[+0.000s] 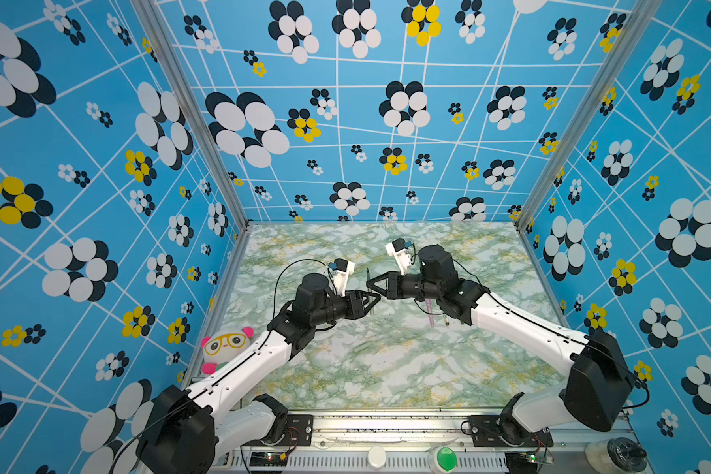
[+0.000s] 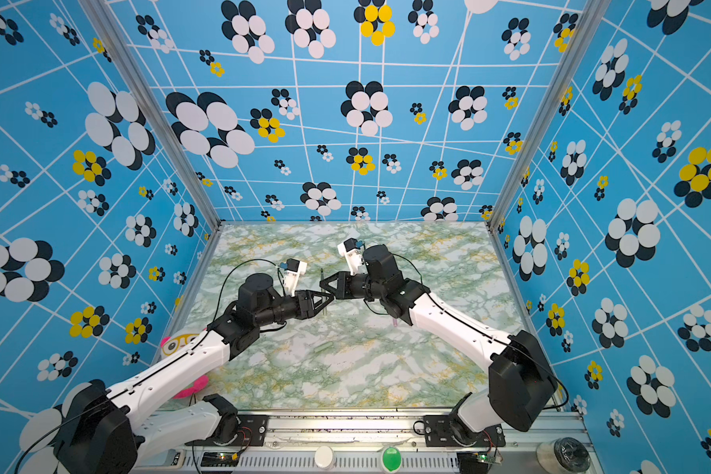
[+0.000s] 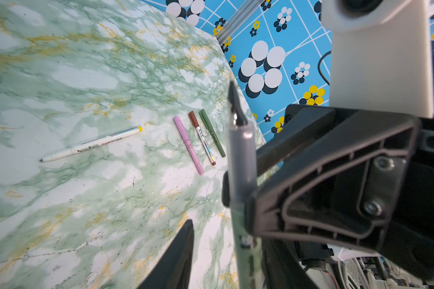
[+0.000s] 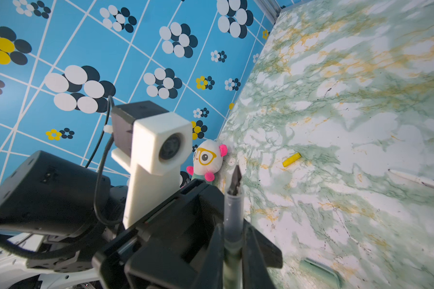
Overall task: Insert pens into pen caps
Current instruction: Pass a pen.
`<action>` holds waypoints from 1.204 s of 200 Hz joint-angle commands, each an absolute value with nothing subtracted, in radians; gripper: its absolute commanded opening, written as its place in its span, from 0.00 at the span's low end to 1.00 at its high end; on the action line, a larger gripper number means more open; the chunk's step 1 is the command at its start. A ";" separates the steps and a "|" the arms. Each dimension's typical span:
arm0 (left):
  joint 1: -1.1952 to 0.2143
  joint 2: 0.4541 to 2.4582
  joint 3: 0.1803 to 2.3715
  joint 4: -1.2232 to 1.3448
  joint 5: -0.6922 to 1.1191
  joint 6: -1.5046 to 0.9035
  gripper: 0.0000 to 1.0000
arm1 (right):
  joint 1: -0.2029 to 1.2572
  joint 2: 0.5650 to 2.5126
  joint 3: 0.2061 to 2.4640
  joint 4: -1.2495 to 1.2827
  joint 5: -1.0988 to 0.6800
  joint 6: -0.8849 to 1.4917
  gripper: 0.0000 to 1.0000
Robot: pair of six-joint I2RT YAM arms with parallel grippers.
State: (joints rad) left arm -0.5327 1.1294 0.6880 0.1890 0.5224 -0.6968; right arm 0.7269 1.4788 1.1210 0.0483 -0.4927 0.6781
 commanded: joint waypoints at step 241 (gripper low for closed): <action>-0.538 1.137 0.757 0.093 0.488 -0.655 0.00 | 0.775 1.411 1.141 -0.061 -0.307 0.489 0.11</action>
State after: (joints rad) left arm -0.5385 1.1374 0.7212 0.1612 0.5236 -0.7017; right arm 0.7692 1.4479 1.1389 -0.0444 -0.3294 0.5041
